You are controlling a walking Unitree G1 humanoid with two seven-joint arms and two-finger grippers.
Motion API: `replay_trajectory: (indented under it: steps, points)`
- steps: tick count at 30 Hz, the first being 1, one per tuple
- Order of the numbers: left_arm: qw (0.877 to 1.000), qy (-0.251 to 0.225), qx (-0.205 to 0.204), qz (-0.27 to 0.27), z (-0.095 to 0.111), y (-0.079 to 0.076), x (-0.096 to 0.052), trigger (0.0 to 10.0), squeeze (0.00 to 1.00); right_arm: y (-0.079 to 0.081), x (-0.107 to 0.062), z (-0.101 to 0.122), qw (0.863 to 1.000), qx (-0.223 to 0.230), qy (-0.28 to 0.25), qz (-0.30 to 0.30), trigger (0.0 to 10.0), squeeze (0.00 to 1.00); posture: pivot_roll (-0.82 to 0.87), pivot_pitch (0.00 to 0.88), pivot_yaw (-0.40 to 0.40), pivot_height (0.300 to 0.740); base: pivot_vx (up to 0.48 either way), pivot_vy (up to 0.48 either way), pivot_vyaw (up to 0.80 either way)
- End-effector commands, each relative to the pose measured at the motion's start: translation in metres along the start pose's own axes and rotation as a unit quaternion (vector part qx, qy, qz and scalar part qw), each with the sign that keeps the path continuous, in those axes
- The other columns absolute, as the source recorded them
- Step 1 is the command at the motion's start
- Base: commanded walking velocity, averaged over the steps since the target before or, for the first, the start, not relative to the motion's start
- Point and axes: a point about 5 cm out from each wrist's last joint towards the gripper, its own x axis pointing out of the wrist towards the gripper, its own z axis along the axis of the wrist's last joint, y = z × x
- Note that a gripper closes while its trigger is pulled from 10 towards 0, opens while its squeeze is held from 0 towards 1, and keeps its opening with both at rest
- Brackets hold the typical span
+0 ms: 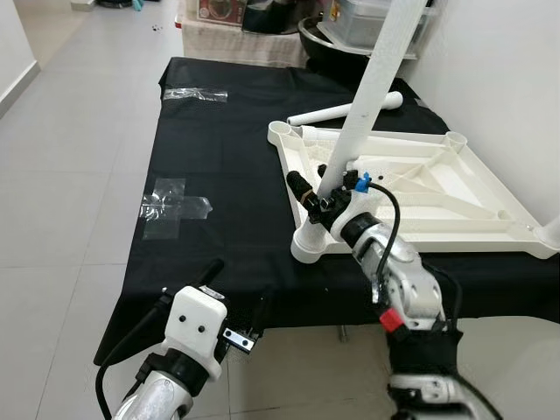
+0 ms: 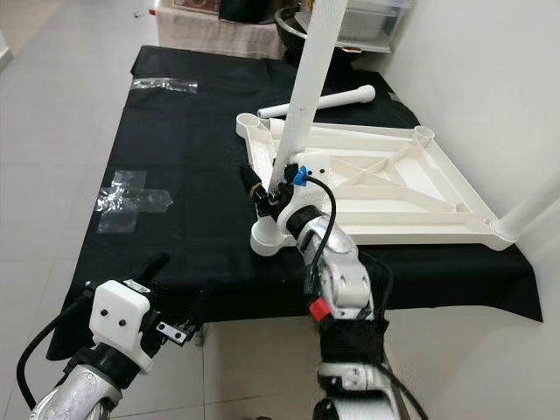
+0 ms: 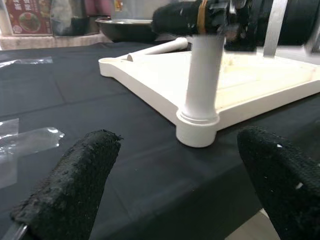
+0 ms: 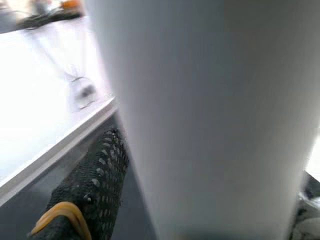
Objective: Building children table
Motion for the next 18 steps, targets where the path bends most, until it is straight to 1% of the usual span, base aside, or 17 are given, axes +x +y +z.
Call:
replay_trajectory:
  steps: [1, 3, 4, 6, 7, 8, 9, 10, 11, 12, 13, 14, 15, 16, 17, 18]
  points:
    - [1.000, 0.011, -0.007, -0.004, -0.004, -0.003, 0.000, 10.0, 0.00, 0.004, 0.002, -0.004, 0.999, 0.026, 0.008, 0.040, 10.0, 0.00, 0.12, 0.119, -0.177, 0.740, 0.000, 0.000, 0.00]
    - [1.000, 0.010, -0.007, -0.004, -0.003, -0.003, -0.001, 10.0, 0.00, 0.007, 0.007, 0.010, 0.992, 0.034, 0.023, 0.122, 10.0, 0.00, 0.12, 0.117, -0.179, 0.740, 0.000, 0.000, 0.00]
    - [1.000, 0.010, -0.007, -0.004, -0.003, -0.003, -0.001, 10.0, 0.00, 0.009, 0.008, 0.015, 0.988, 0.035, 0.026, 0.149, 10.0, 0.00, 0.12, 0.117, -0.179, 0.740, 0.000, 0.000, 0.00]
    - [1.000, 0.010, -0.007, -0.004, -0.003, -0.003, -0.001, 10.0, 0.00, 0.009, 0.008, 0.015, 0.988, 0.035, 0.026, 0.149, 10.0, 0.00, 0.12, 0.117, -0.179, 0.740, 0.000, 0.000, 0.00]
    - [1.000, 0.009, -0.008, -0.005, -0.003, -0.004, -0.002, 10.0, 0.00, 0.014, 0.009, 0.016, 0.978, 0.029, 0.040, 0.205, 10.0, 0.00, 0.12, 0.112, -0.182, 0.740, 0.000, 0.000, 0.00]
    - [1.000, 0.009, -0.009, -0.007, -0.003, -0.005, -0.002, 10.0, 0.00, 0.018, 0.008, 0.015, 0.968, 0.021, 0.052, 0.246, 10.0, 0.00, 0.13, 0.107, -0.178, 0.740, 0.000, 0.000, 0.00]
    - [1.000, 0.009, -0.009, -0.008, -0.003, -0.005, -0.003, 10.0, 0.00, 0.022, 0.005, 0.011, 0.952, 0.005, 0.070, 0.299, 10.0, 0.00, 0.13, 0.105, -0.180, 0.740, 0.000, 0.000, 0.00]
    - [1.000, 0.010, -0.009, -0.009, -0.003, -0.006, -0.003, 10.0, 0.00, 0.025, 0.003, 0.007, 0.939, -0.005, 0.083, 0.333, 10.0, 0.00, 0.13, 0.105, -0.180, 0.740, 0.000, 0.000, 0.00]
    - [1.000, 0.010, -0.009, -0.009, -0.003, -0.006, -0.003, 10.0, 0.00, 0.025, 0.003, 0.007, 0.939, -0.005, 0.083, 0.333, 10.0, 0.00, 0.13, 0.105, -0.180, 0.740, 0.000, 0.000, 0.00]
    - [1.000, 0.010, -0.009, -0.009, -0.003, -0.006, -0.003, 10.0, 0.00, 0.026, 0.003, 0.003, 0.930, -0.008, 0.095, 0.355, 10.0, 0.00, 0.13, 0.100, -0.184, 0.740, 0.000, 0.000, 0.00]
    - [1.000, 0.010, -0.009, -0.009, -0.003, -0.006, -0.003, 10.0, 0.00, 0.026, 0.003, 0.003, 0.930, -0.008, 0.095, 0.355, 10.0, 0.00, 0.13, 0.100, -0.184, 0.740, 0.000, 0.000, 0.00]
    - [1.000, 0.011, -0.008, -0.008, -0.004, -0.006, -0.003, 10.0, 0.00, 0.027, 0.003, 0.000, 0.920, -0.007, 0.097, 0.379, 10.0, 0.00, 0.14, 0.096, -0.192, 0.740, 0.000, 0.000, 0.00]
    - [1.000, 0.011, -0.007, -0.007, -0.004, -0.006, -0.003, 10.0, 0.00, 0.027, 0.004, -0.002, 0.915, -0.003, 0.096, 0.393, 10.0, 0.00, 0.14, 0.096, -0.192, 0.740, 0.000, 0.000, 0.00]
    - [1.000, 0.011, -0.007, -0.007, -0.004, -0.006, -0.003, 10.0, 0.00, 0.027, 0.004, -0.002, 0.915, -0.003, 0.096, 0.393, 10.0, 0.00, 0.14, 0.096, -0.192, 0.740, 0.000, 0.000, 0.00]
    - [1.000, 0.011, -0.007, -0.006, -0.004, -0.006, -0.003, 10.0, 0.00, 0.027, 0.004, -0.002, 0.911, 0.004, 0.095, 0.402, 10.0, 0.00, 0.15, 0.100, -0.196, 0.740, 0.000, 0.000, 0.00]
    - [1.000, 0.011, -0.005, -0.006, -0.004, -0.006, -0.003, 10.0, 0.00, 0.027, 0.003, -0.002, 0.908, 0.012, 0.094, 0.408, 0.0, 0.00, 0.15, 0.100, -0.196, 0.740, 0.000, 0.000, 0.00]
